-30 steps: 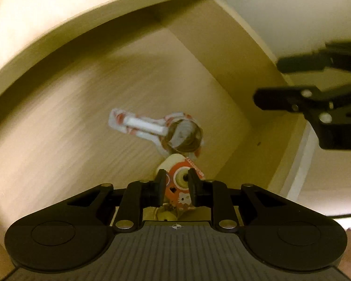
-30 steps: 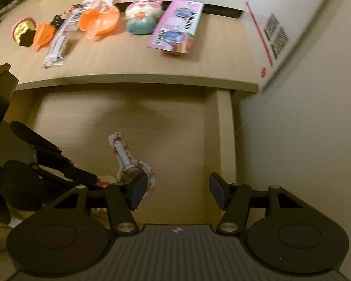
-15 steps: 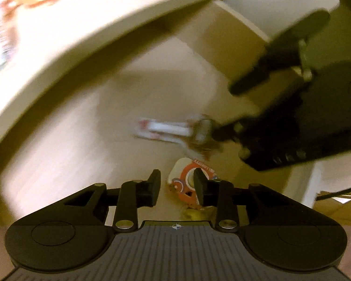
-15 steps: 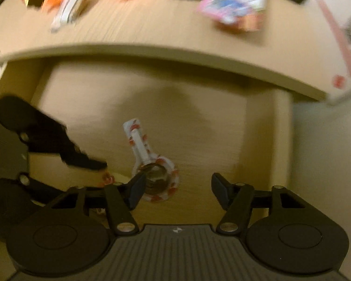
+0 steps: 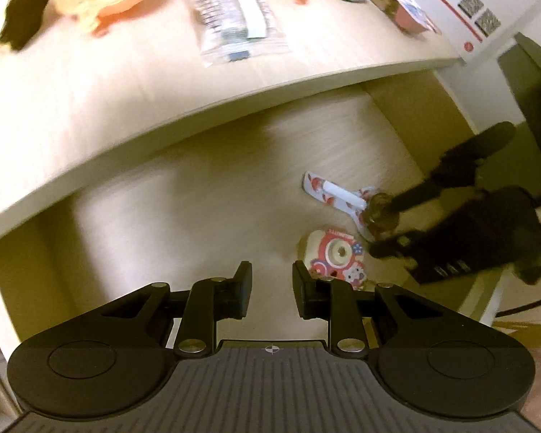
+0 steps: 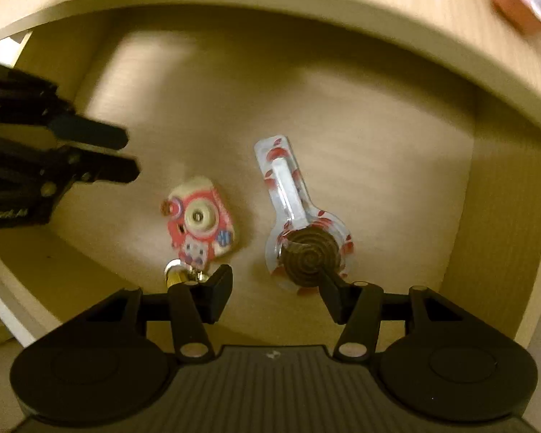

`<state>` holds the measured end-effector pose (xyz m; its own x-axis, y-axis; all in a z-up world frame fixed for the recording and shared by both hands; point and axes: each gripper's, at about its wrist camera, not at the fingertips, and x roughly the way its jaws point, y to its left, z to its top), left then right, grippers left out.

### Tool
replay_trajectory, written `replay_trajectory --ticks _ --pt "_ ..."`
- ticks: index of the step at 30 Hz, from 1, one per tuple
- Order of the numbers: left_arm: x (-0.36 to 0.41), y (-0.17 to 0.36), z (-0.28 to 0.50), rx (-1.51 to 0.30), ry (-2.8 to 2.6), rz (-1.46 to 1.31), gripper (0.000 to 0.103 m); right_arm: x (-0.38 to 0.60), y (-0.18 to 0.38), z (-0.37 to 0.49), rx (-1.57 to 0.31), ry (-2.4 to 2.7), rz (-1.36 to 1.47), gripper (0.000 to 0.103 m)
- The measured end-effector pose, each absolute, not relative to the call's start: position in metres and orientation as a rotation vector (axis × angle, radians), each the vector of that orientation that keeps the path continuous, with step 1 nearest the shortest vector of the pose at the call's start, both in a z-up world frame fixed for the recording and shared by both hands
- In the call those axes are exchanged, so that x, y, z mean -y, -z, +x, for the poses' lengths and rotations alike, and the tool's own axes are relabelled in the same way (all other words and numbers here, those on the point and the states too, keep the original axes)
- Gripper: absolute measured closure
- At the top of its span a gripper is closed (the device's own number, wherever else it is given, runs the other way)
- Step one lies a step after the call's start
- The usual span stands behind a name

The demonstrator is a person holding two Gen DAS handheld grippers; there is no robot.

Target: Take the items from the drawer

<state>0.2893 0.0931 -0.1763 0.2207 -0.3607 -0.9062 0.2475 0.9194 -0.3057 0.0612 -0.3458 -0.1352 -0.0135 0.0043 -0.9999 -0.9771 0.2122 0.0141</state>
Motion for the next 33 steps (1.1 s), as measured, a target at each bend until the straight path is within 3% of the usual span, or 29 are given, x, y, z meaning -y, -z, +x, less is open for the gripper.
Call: replay_trajectory --ticks 5,8,12,23,27,33 --pt "-0.093 0.177 0.283 -1.289 0.425 -0.131 0.076 0.323 0.133 0.064 -1.354 -1.127 -0.842 0.057" --pt "-0.095 0.175 0.278 -1.291 0.438 -0.139 0.076 0.322 0.117 0.062 -1.262 -1.175 -0.852 0.056" --pt "-0.089 0.174 0.274 -1.291 0.491 -0.137 0.076 0.337 0.114 0.061 -1.147 -1.175 -1.034 0.033" --pt "-0.046 0.193 0.288 -1.369 0.606 -0.090 0.077 0.368 0.156 0.067 -1.214 -1.088 -1.067 0.033" --pt "-0.054 0.193 0.301 -1.318 0.510 -0.099 0.083 0.377 0.157 0.073 -1.223 -1.053 -1.003 0.033" --pt "-0.064 0.181 0.300 -1.223 0.412 -0.012 0.081 0.385 0.160 0.072 -1.218 -1.050 -0.930 0.033"
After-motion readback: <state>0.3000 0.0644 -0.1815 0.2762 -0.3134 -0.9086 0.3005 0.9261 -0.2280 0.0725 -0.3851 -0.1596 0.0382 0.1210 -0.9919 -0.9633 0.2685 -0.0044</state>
